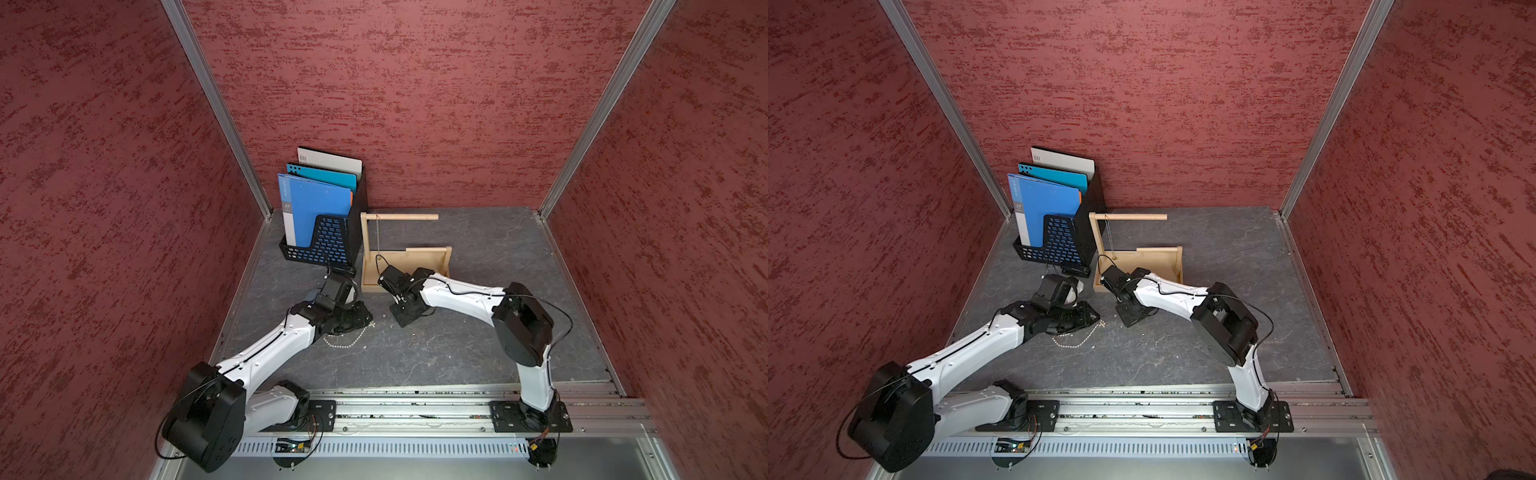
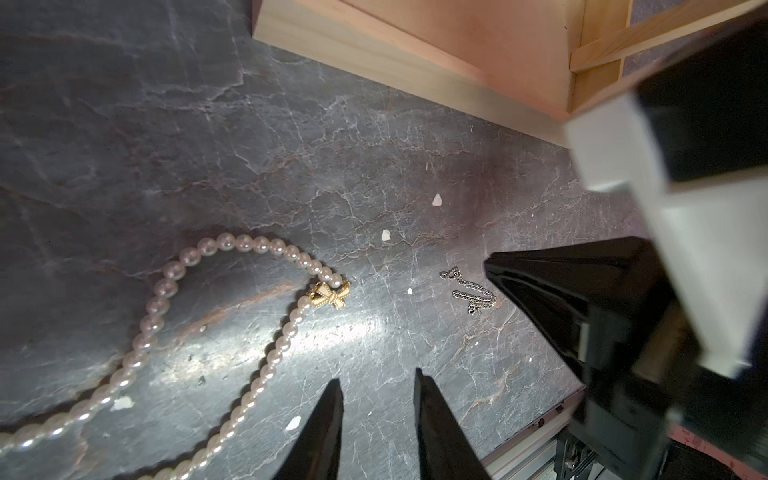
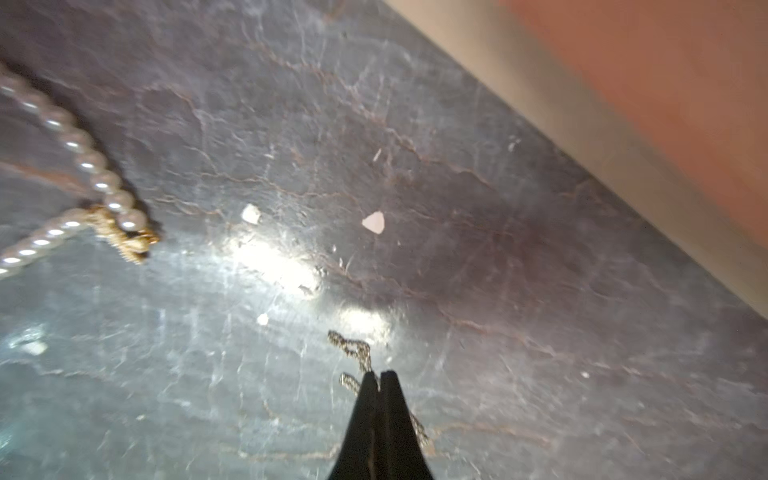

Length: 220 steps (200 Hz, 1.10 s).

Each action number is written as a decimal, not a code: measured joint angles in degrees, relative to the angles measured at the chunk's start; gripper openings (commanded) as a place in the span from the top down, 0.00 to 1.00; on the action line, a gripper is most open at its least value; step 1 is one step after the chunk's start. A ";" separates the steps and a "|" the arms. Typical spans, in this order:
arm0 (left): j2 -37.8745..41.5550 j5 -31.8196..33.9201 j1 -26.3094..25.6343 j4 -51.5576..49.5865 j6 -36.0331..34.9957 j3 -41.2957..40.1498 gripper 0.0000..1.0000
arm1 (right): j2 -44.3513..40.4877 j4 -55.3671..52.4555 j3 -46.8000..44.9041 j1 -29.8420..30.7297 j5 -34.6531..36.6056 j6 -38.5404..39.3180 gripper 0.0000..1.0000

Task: Hang the necklace on the jewelry display stand
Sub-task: Pick up the necklace from the center of the board.

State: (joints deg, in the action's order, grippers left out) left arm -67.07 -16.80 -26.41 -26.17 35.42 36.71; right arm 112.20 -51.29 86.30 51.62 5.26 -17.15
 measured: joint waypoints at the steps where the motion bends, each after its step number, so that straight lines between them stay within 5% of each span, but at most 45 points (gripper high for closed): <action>1: 0.00 0.00 0.00 0.00 -0.02 0.00 0.68 | -0.15 0.00 0.00 -0.02 0.04 0.00 1.00; 42: 0.13 0.17 0.00 0.00 -0.59 0.00 0.68 | -6.19 0.44 0.87 -0.31 1.20 -0.39 1.00; 79: 1.46 0.44 0.00 -0.59 -0.79 0.00 0.68 | -2.67 0.07 0.96 -0.35 -1.14 -0.70 0.70; 131: 2.69 0.59 0.09 -1.22 -0.76 -0.37 0.68 | -0.74 -0.98 -3.96 -0.20 -5.25 -1.49 0.80; 220: 0.96 0.52 0.11 -1.18 -0.79 -0.37 0.68 | -1.05 -1.25 -8.70 2.56 -6.47 1.86 0.72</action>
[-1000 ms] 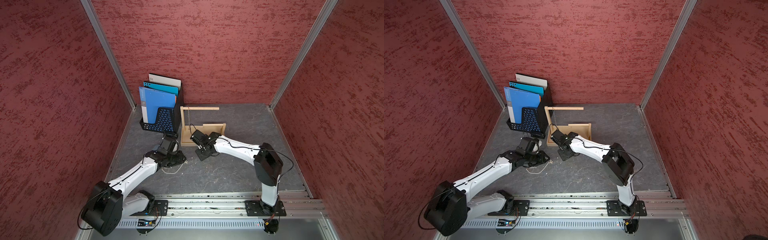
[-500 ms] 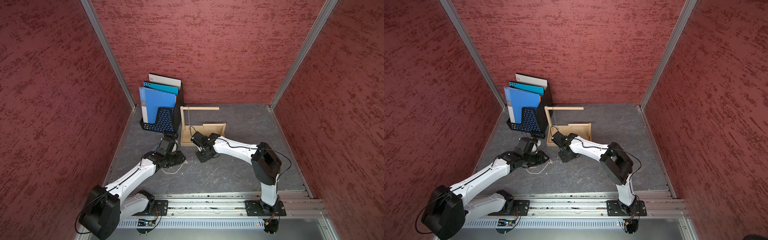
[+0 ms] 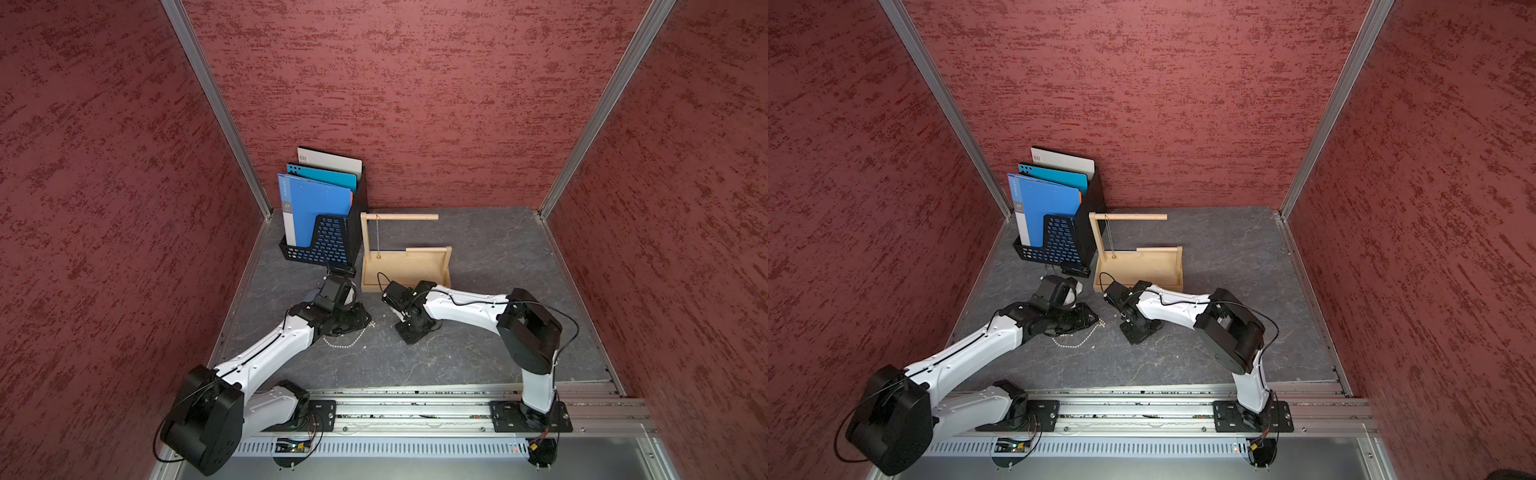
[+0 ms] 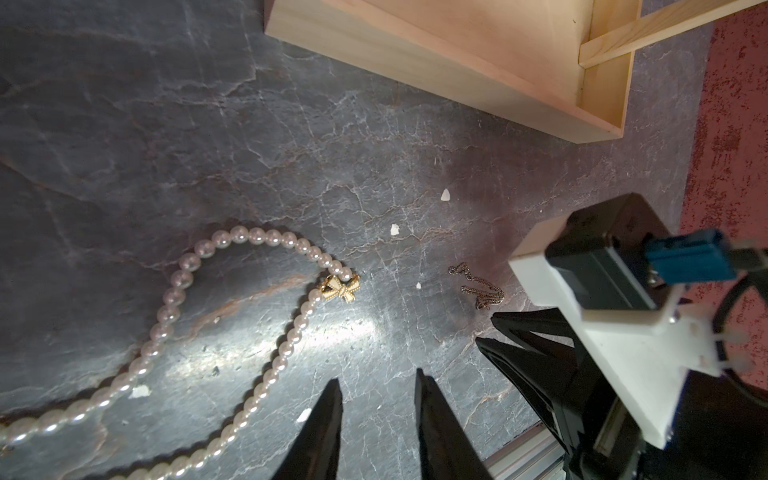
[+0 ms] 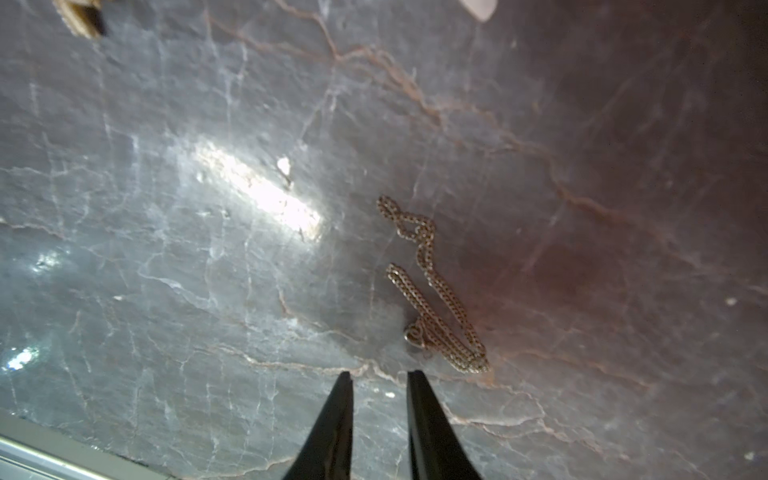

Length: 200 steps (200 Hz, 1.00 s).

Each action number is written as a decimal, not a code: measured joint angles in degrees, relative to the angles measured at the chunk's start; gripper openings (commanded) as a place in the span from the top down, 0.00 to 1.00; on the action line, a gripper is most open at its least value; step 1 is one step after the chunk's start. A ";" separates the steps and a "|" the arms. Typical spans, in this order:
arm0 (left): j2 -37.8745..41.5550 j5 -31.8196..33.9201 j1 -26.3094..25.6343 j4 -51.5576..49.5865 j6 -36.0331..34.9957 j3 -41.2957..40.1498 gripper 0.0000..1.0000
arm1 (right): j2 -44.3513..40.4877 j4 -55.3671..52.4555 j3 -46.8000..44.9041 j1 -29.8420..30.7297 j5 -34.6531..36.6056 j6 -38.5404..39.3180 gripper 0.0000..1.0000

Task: Hang the necklace on the jewelry display stand
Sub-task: Pick up the necklace from the center of the board.

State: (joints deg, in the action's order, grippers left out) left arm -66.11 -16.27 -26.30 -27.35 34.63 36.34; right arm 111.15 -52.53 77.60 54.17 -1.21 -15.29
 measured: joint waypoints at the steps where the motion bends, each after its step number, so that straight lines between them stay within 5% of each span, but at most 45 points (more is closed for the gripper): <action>1: 0.00 0.00 0.00 -0.02 0.00 0.00 0.68 | 0.00 0.00 0.00 0.00 0.02 0.02 0.72; 82: 0.00 0.02 0.00 -0.07 0.00 0.00 0.67 | 1.79 0.09 0.42 0.00 1.92 1.88 0.72; 139: 0.22 0.11 0.00 -0.79 0.00 0.00 0.68 | 3.28 -0.48 2.16 0.00 2.91 3.08 1.00; 200: 0.63 0.33 0.00 -1.27 -0.46 0.00 0.68 | 2.29 -1.62 4.37 -0.02 5.92 4.00 1.00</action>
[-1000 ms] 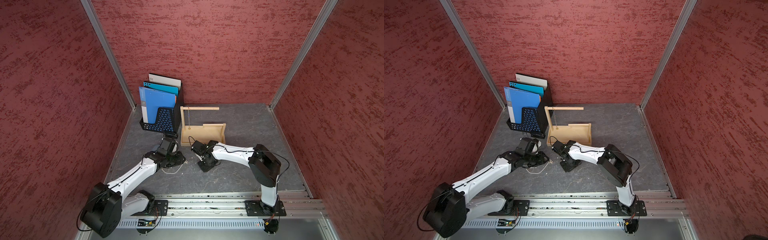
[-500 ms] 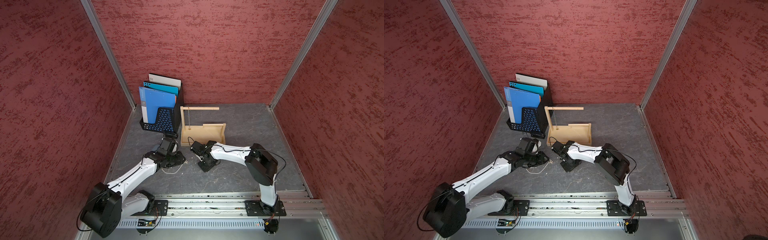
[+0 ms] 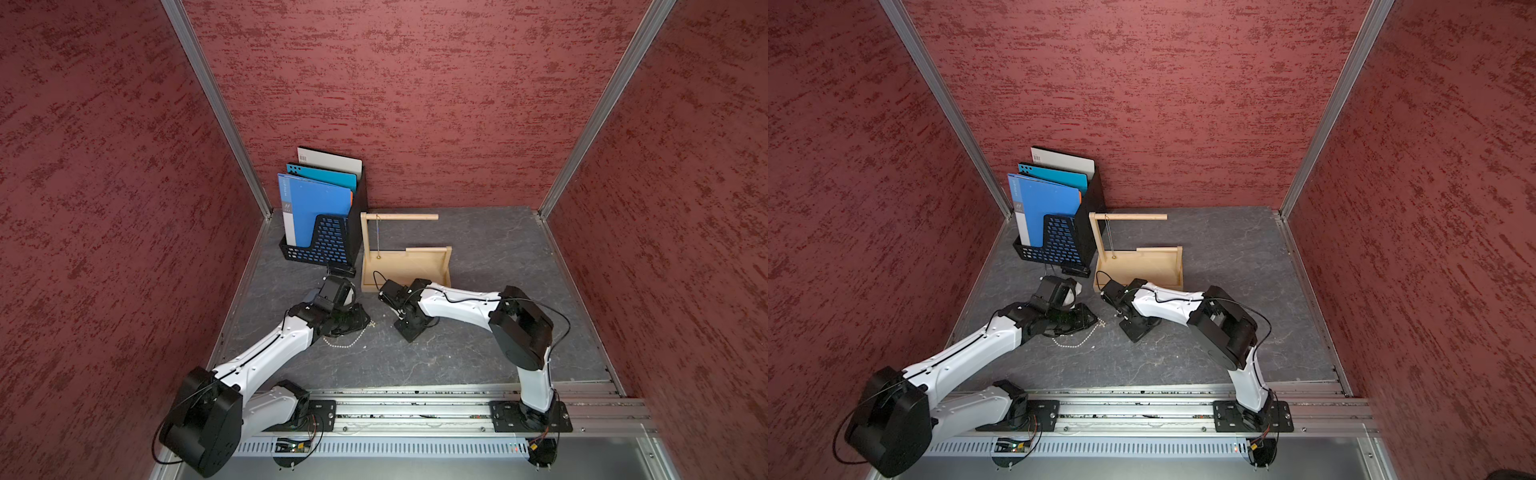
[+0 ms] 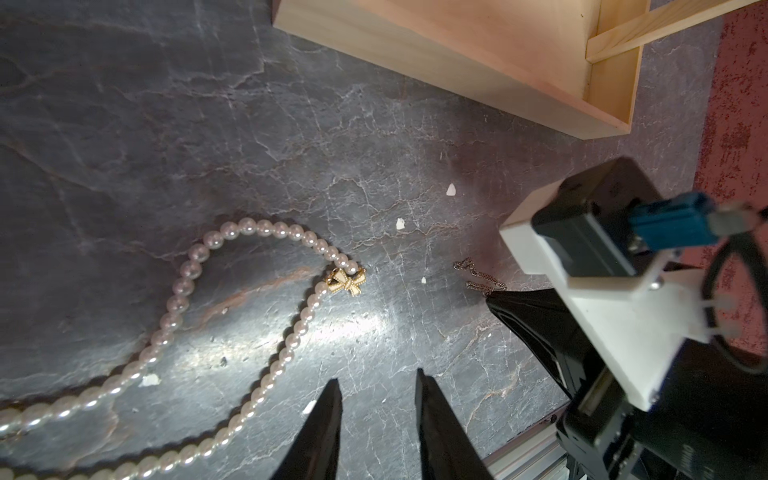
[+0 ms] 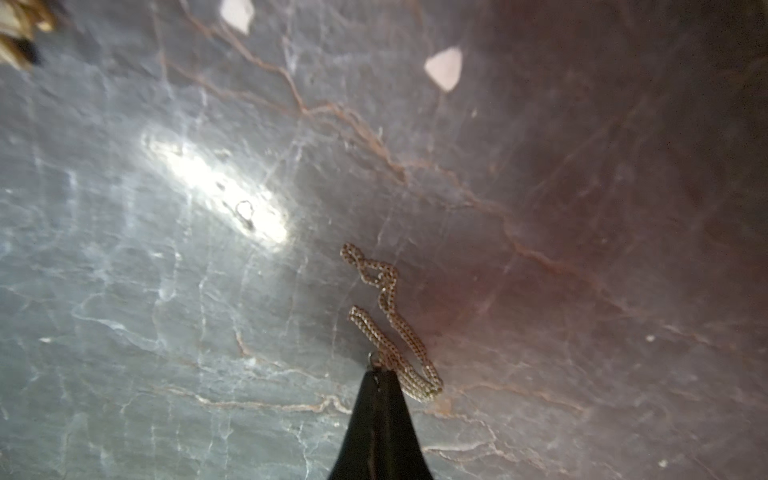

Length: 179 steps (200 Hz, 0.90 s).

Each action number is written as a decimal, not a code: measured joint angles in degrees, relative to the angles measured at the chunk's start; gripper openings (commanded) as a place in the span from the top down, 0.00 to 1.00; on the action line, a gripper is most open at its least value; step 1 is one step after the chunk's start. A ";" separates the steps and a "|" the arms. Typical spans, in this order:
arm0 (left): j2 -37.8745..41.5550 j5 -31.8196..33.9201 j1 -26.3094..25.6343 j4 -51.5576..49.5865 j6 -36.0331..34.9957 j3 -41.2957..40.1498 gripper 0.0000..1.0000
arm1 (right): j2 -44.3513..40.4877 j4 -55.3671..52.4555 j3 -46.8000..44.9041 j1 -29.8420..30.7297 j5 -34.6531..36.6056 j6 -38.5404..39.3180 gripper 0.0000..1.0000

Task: Hang the necklace on the jewelry display stand
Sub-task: Pick up the necklace from the center of the board.

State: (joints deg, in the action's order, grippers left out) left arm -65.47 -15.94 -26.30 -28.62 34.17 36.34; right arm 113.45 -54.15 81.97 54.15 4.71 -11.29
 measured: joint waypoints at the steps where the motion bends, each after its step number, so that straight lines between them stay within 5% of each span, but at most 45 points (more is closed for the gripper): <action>1: 0.02 0.00 0.00 0.00 -0.04 0.00 0.68 | -0.04 0.00 0.04 0.00 0.04 0.00 1.00; 179: 11.23 -2.89 0.09 4.98 -12.04 0.94 0.63 | -21.64 4.04 7.61 0.00 4.85 -1.62 1.00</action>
State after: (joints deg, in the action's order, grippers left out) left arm -54.24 -18.83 -26.22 -23.64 22.13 37.28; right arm 91.81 -50.11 89.58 54.15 9.56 -12.91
